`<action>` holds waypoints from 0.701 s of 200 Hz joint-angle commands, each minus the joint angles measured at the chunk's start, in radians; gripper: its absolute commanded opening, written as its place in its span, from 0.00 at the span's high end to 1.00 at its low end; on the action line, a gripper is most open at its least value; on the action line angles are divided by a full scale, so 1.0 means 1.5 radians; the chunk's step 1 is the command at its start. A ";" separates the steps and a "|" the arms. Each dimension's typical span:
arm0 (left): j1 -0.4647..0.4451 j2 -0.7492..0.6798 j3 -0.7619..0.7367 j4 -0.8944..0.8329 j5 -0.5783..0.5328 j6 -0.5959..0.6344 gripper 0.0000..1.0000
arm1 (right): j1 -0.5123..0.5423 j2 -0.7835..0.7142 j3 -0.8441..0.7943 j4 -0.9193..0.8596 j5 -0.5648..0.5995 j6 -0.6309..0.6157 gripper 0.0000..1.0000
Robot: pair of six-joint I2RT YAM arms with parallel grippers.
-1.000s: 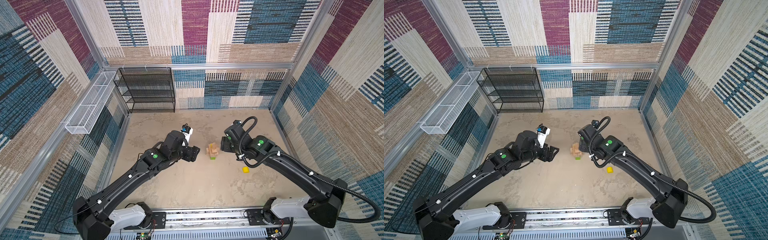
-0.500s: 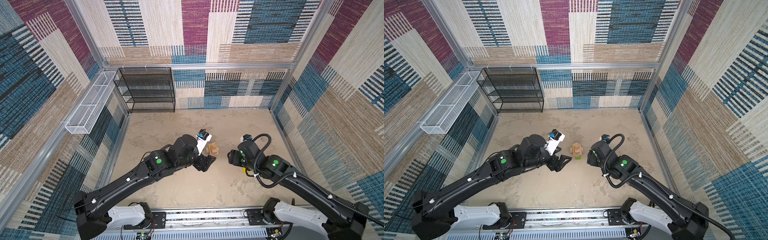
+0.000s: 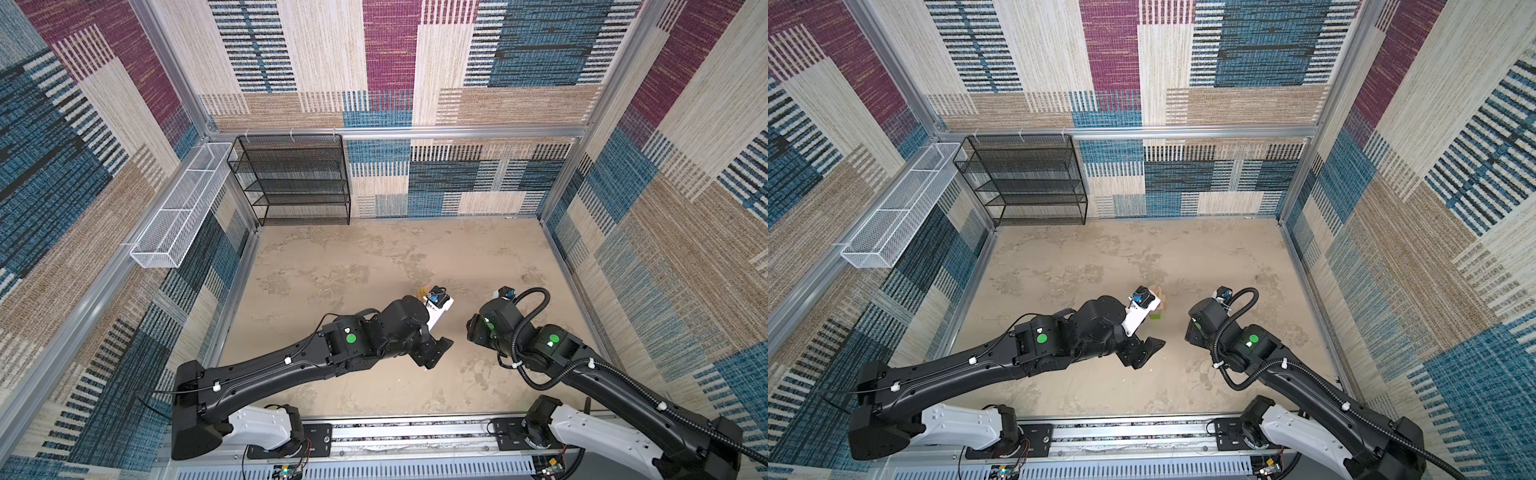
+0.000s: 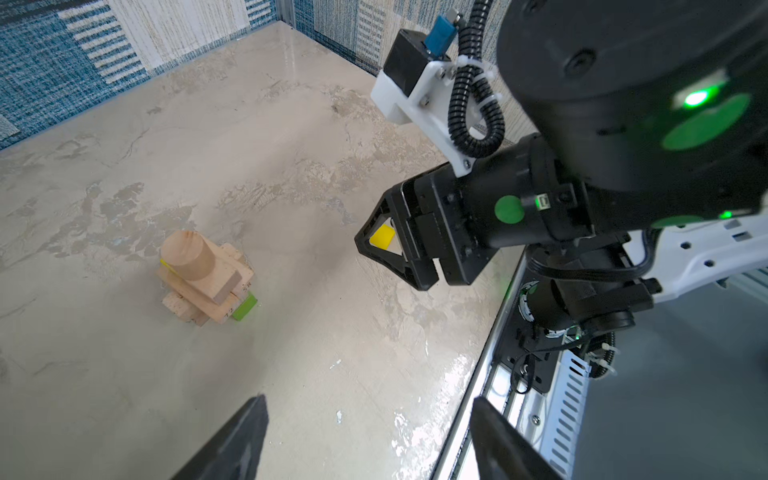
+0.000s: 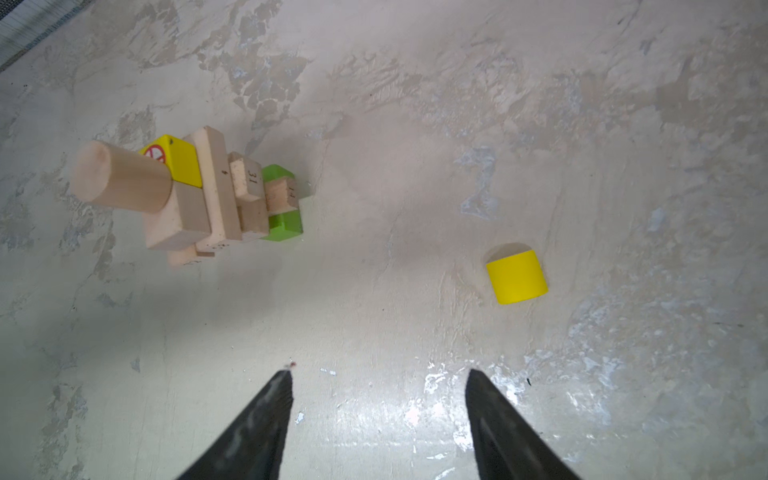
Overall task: Build the wood block tower
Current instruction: 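Raise the right gripper off the stack while the left arm draws back, then move the open right gripper over the yellow half-round block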
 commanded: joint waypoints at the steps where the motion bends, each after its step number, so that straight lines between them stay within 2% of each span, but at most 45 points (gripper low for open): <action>1: 0.001 -0.005 0.000 0.050 -0.025 0.073 0.18 | -0.024 0.000 -0.007 0.042 -0.002 0.007 0.30; 23: 0.002 -0.001 0.013 0.067 -0.003 0.131 0.18 | -0.067 0.019 -0.013 0.045 -0.030 -0.009 0.29; 45: 0.002 0.003 0.026 0.079 0.058 0.180 0.18 | -0.088 0.028 -0.016 0.048 -0.036 0.002 0.27; 58: 0.003 0.001 0.028 0.081 0.086 0.198 0.18 | -0.091 0.026 -0.025 0.054 -0.036 0.025 0.25; 62: 0.003 0.000 0.027 0.080 0.092 0.200 0.18 | -0.091 0.026 -0.030 0.055 -0.039 0.034 0.21; 67: 0.004 -0.002 0.024 0.083 0.096 0.200 0.18 | -0.091 0.024 -0.037 0.056 -0.044 0.046 0.20; 108: 0.004 -0.019 0.037 0.031 0.159 0.213 0.18 | -0.092 -0.005 -0.072 0.034 -0.047 0.131 0.17; 117: 0.004 -0.025 0.035 0.024 0.165 0.229 0.18 | -0.092 -0.009 -0.076 0.032 -0.042 0.132 0.18; 140: 0.004 -0.041 0.016 0.034 0.136 0.231 0.18 | -0.092 0.004 -0.077 0.033 -0.054 0.127 0.29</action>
